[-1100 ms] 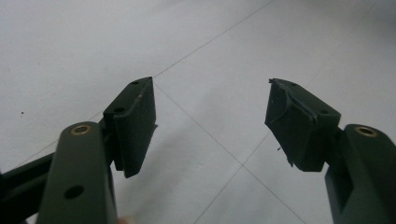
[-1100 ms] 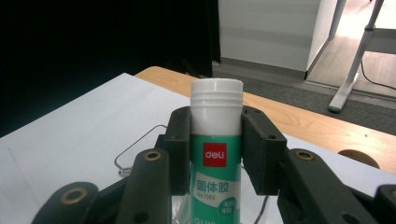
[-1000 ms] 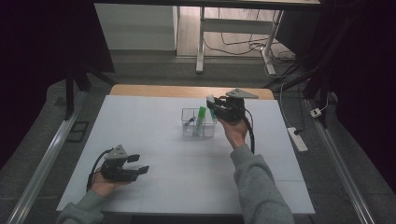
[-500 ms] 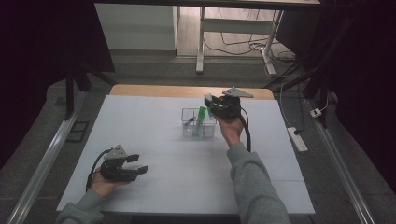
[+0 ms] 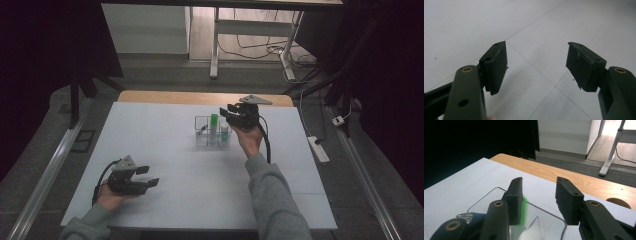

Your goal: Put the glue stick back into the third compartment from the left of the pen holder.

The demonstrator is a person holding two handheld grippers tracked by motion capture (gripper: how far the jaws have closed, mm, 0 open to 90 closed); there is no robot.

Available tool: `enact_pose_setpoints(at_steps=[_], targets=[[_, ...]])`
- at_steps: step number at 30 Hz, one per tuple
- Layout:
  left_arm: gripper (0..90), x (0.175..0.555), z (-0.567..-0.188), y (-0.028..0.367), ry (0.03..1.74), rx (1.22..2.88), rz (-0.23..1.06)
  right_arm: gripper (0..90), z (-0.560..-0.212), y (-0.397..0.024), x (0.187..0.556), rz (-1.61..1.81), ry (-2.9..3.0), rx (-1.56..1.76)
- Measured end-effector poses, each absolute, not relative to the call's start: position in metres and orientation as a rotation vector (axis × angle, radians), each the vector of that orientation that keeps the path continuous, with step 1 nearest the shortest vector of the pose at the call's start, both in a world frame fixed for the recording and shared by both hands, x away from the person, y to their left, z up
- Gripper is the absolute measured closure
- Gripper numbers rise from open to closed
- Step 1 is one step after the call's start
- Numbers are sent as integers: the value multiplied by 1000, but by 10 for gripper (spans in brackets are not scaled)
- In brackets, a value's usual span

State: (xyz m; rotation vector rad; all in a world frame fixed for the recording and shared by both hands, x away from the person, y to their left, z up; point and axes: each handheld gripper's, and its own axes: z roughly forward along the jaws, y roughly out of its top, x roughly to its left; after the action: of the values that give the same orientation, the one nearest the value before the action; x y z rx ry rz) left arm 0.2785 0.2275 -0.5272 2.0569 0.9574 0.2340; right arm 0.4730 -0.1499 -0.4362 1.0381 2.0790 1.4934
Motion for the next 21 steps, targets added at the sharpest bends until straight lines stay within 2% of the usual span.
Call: enact_pose_setpoints(at_steps=[21], targets=[[327, 279, -527, 226, 967, 2060, 247, 531, -439, -179, 458, 1427, 2157, 1020]])
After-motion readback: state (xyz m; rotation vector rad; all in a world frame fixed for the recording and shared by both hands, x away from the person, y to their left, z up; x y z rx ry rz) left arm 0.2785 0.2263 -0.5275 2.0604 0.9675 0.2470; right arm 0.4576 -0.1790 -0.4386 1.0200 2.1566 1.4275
